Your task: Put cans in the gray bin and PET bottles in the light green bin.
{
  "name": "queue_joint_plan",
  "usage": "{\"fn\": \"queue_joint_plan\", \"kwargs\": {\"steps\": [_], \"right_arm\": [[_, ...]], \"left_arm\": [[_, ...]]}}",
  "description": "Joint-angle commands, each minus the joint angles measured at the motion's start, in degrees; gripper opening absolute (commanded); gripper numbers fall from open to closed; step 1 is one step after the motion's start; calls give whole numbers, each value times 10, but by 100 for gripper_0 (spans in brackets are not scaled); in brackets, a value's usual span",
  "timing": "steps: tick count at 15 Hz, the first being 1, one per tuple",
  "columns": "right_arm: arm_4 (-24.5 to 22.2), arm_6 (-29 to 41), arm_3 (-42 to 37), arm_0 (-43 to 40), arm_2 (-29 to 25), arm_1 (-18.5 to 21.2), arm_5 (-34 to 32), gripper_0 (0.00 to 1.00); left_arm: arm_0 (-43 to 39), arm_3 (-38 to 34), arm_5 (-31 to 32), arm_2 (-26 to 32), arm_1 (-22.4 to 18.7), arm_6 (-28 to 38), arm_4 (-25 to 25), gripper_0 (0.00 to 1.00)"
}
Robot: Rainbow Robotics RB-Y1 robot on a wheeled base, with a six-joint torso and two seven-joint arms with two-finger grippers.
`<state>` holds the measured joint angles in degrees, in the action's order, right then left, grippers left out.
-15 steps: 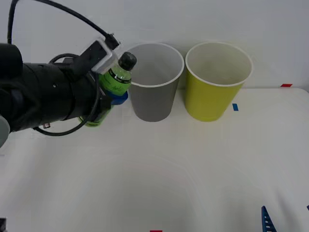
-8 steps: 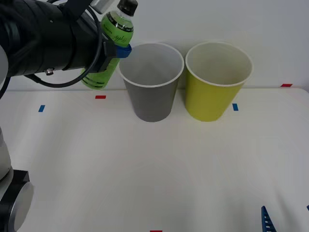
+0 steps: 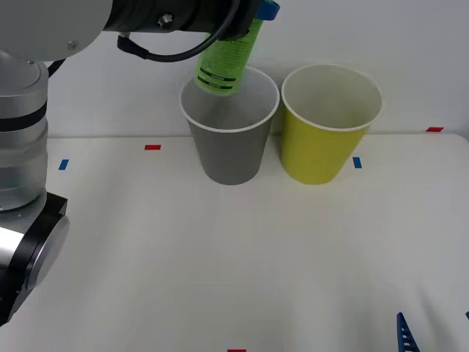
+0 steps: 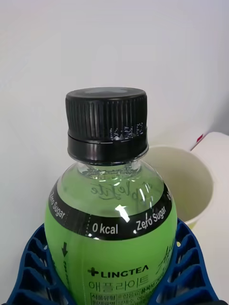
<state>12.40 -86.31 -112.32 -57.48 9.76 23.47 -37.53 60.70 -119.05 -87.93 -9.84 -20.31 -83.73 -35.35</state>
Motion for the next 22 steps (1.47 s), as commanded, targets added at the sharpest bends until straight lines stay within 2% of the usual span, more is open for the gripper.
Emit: {"fn": "queue_joint_plan", "kwargs": {"steps": [1, 3, 5, 7, 10, 13, 20, 22], "right_arm": [[0, 0, 0, 0, 0, 0, 0, 100], [0, 0, 0, 0, 0, 0, 0, 100], [0, 0, 0, 0, 0, 0, 0, 100], [0, 0, 0, 0, 0, 0, 0, 100], [0, 0, 0, 0, 0, 0, 0, 100], [0, 0, 0, 0, 0, 0, 0, 100], [0, 0, 0, 0, 0, 0, 0, 100], [0, 0, 0, 0, 0, 0, 0, 100]], "left_arm": [[43, 100, 85, -29, 42, -8, 5, 0], [88, 174, 122, -60, 82, -11, 39, 0], [96, 232, 188, -63, 123, -21, 51, 0], [96, 277, 238, -63, 153, -64, 66, 0], [96, 387, 359, -64, 200, -101, 73, 0], [95, 479, 470, -75, 213, -139, 70, 0], [95, 504, 504, -77, 213, -130, 74, 0], [95, 537, 563, -98, 213, -130, 72, 0]]}}
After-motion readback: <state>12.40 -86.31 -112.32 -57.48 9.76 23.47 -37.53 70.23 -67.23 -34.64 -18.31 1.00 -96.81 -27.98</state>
